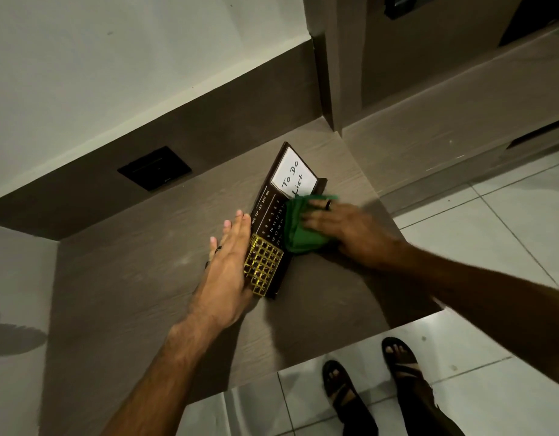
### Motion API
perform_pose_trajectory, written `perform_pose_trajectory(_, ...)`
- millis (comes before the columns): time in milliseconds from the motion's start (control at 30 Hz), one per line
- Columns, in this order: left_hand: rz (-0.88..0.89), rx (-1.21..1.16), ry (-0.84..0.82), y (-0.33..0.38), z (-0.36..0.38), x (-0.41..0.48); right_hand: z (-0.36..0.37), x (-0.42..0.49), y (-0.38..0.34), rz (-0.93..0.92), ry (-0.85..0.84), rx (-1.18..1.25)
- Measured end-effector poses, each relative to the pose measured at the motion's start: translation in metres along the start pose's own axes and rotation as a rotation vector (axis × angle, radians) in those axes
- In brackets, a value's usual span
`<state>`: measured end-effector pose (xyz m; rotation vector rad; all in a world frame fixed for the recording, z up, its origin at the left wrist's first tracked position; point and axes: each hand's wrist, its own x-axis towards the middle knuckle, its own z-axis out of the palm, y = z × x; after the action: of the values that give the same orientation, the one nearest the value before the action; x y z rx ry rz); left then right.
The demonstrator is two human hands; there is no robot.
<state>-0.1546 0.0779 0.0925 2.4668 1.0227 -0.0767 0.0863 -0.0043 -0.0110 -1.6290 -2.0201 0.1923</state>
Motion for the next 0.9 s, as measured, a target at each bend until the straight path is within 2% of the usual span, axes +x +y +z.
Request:
perform_pose_trajectory(133,-0.02,-0.033,-0.004,0.001,0.001,0.001,-0.026,0.022,0.035,0.18,0.106,-0.068)
perform_pose_trajectory(233,-0.011,-0.022,-0.006,-0.002,0.002,0.002,-0.037,0.037,0.046,0.347,0.088,-0.075)
perform_pose_trajectory(300,0.002,-0.019,0.0,-0.003,0.002,0.001,-0.031,0.033,0.022,0.271,0.044,-0.128)
perform_pose_trajectory(400,0.015,-0.002,0.009,-0.003,0.002,0.001,-0.014,0.014,-0.022,-0.014,-0.105,-0.056)
perform_pose_trajectory(433,0.013,0.0,0.012,-0.002,0.003,0.001,-0.013,0.012,-0.025,-0.056,-0.138,-0.046)
perform_pose_trajectory(633,-0.007,-0.025,-0.003,0.0,0.002,0.003,-0.038,0.043,0.056,0.387,0.108,-0.111)
perform_pose_trajectory(700,-0.007,-0.019,-0.01,0.0,0.002,0.003,-0.034,0.044,0.049,0.479,0.123,-0.103)
perform_pose_trajectory(767,-0.004,-0.024,0.001,-0.001,0.002,0.004,-0.013,0.031,0.016,0.362,0.11,-0.056)
perform_pose_trajectory(867,-0.008,-0.018,0.007,0.0,0.002,0.003,0.01,0.002,-0.024,-0.035,0.006,-0.079)
perform_pose_trajectory(900,-0.006,-0.017,0.003,0.0,0.003,0.003,0.005,0.002,-0.018,-0.047,-0.037,-0.094)
